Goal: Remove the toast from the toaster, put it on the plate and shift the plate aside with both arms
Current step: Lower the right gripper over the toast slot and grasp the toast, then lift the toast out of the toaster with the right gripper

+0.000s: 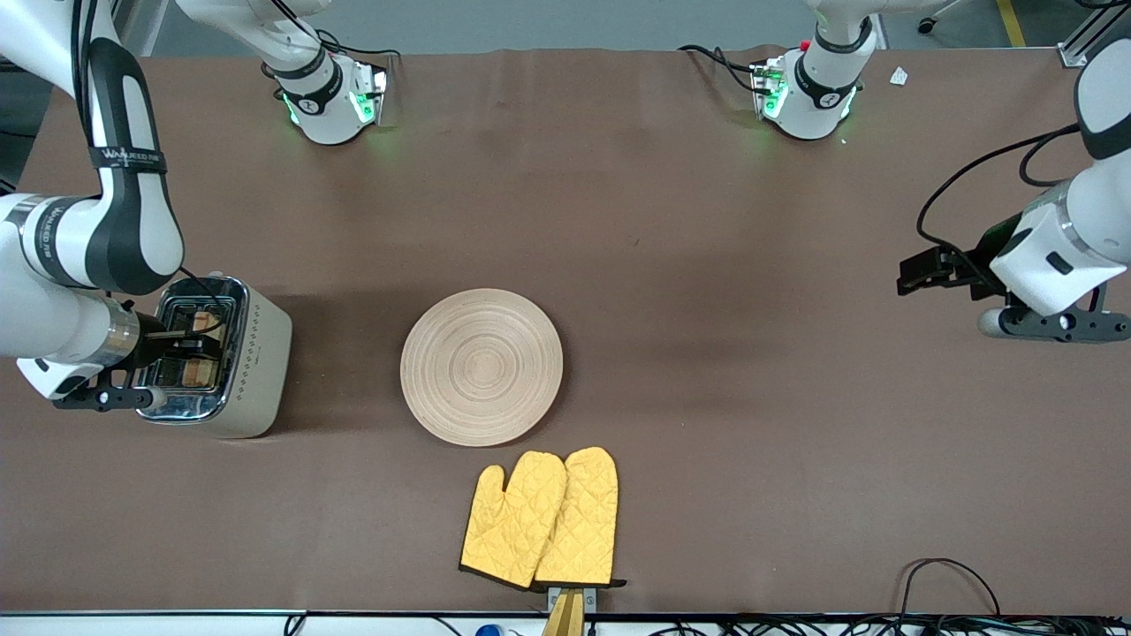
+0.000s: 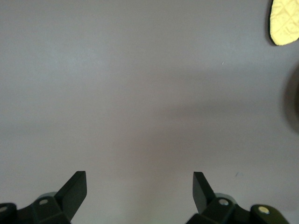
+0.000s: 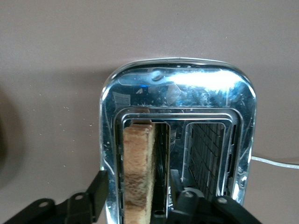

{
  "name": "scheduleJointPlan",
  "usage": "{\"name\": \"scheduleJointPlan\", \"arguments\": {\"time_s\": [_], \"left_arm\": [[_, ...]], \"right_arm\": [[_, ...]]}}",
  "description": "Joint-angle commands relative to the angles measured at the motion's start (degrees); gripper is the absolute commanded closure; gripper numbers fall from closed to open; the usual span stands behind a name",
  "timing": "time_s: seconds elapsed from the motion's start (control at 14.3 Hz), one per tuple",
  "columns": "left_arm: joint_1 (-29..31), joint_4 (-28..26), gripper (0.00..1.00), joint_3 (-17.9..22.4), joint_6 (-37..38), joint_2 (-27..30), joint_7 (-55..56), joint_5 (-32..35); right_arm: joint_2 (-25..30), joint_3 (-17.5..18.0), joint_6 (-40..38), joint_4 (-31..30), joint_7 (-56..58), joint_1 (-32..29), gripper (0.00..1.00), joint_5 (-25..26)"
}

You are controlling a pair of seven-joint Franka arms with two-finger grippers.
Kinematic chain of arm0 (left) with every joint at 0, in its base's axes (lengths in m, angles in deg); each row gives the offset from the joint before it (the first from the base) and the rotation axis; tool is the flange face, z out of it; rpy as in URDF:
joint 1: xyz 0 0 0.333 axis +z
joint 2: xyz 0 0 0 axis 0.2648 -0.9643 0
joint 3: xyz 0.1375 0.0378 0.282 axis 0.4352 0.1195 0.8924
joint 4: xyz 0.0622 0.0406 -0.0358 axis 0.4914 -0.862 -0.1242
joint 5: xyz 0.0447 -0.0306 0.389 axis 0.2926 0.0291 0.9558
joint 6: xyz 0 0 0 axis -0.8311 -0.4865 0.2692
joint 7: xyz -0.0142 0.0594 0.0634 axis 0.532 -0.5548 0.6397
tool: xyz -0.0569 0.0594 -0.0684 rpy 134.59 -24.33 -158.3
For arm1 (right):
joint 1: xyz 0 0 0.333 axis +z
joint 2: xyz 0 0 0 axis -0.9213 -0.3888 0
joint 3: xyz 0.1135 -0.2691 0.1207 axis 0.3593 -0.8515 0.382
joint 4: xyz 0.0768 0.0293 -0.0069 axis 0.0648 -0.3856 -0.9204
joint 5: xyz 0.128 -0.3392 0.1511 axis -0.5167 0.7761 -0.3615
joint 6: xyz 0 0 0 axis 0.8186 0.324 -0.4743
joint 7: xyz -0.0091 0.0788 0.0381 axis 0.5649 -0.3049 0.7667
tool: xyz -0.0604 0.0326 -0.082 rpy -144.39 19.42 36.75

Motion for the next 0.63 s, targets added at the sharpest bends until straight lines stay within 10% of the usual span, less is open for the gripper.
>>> {"name": "scheduleJointPlan", "arguments": {"time_s": [0.0, 0.56], "left_arm": [[-0.35, 1.36, 0.0, 0.12, -2.25, -2.01, 0.52, -2.02], [0.09, 1.45, 0.0, 0.12, -6.65, -7.72, 0.08, -11.76]], "right_arm": [[0.56, 0.3, -0.26, 0.07, 1.64, -0.8, 0.86, -1.29], [4.69, 0.56, -20.81, 12.98, -0.02, 3.15, 0.97, -1.29]]}}
